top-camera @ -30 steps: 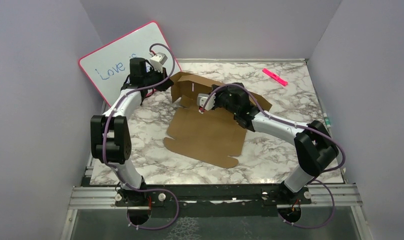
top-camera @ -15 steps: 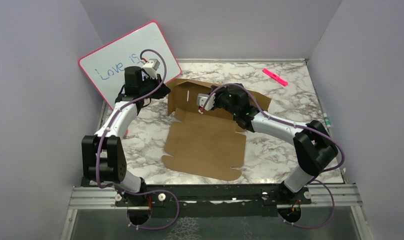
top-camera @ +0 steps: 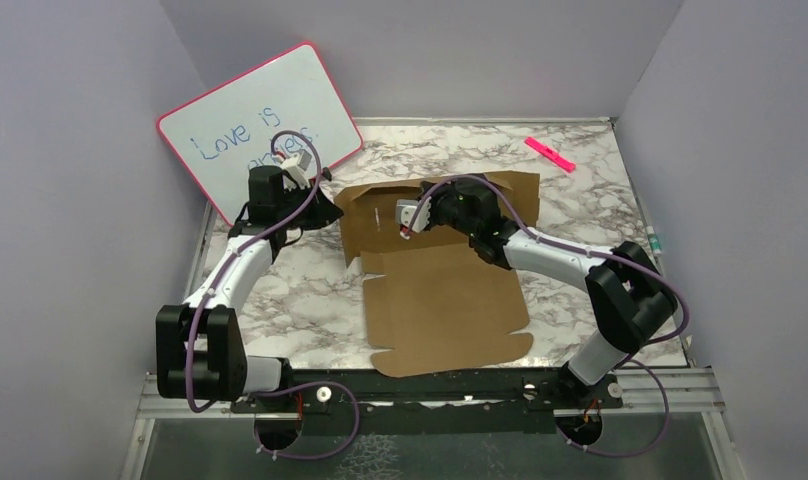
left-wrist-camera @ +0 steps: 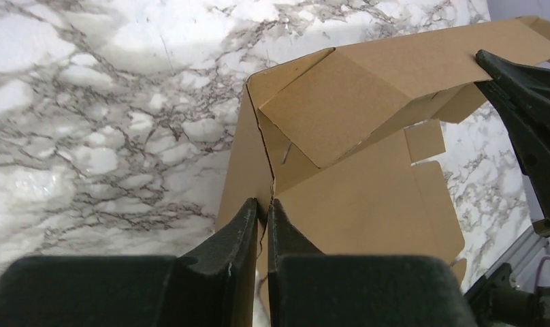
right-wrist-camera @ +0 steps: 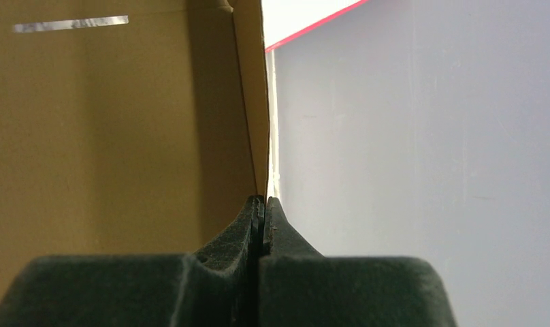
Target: Fold the paper box
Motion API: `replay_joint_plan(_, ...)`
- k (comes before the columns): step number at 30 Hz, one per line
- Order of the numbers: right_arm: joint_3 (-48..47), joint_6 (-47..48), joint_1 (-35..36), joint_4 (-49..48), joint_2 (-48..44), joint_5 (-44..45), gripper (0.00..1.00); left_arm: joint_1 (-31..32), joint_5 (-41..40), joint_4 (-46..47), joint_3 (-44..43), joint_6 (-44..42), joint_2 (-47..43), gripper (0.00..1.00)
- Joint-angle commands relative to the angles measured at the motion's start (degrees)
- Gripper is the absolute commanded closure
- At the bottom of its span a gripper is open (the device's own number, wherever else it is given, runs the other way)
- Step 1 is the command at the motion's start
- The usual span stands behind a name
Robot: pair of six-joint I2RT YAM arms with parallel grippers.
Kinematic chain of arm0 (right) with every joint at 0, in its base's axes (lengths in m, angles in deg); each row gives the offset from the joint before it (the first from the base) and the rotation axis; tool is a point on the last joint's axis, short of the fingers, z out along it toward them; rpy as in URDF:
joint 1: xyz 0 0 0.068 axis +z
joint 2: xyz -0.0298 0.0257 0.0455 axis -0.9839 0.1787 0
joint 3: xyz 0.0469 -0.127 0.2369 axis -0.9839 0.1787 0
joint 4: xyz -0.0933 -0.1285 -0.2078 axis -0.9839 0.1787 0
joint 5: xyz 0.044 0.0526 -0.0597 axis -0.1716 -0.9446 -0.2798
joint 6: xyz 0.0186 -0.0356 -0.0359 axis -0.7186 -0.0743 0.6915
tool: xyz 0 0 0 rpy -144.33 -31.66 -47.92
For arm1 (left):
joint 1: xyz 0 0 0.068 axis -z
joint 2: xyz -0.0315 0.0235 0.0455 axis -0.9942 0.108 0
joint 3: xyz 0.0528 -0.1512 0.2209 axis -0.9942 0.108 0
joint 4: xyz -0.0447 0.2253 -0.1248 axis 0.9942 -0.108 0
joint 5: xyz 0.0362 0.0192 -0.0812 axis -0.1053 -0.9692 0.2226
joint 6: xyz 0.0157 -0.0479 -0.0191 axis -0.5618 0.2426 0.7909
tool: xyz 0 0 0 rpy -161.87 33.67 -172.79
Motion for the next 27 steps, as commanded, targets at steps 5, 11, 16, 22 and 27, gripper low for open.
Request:
replay_joint_plan(5,1.19,-0.29,0.46,0.20,-4.08,-8.72,0.99,0.91,-0.11,0.16,5.41,6.68,-3.30,0.84)
replay_joint_plan(11,1.19,2.72,0.41,0.12,-4.56,-7.82,0.99,0.88,-3.96,-4.41,-0.19,3.13,-2.62,0.70)
replay_joint_plan(16,1.07,5.90,0.45,-2.04,-4.82,-5.65,0.99,0.94,-10.34,-9.12,-6.57,-1.39,-2.12,0.58)
replay_joint_plan(22,0.60,8.63,0.46,-2.26,-5.69,-5.02,0.99,0.87,-18.06,-12.58,-12.61,-4.47,-2.78,0.47)
replay_joint_plan(27,1.17,9.17,0.44,-1.52,-6.72,-5.56,0.99,0.88,-15.85,-12.13,-15.05,-2.65,-3.17,0.46)
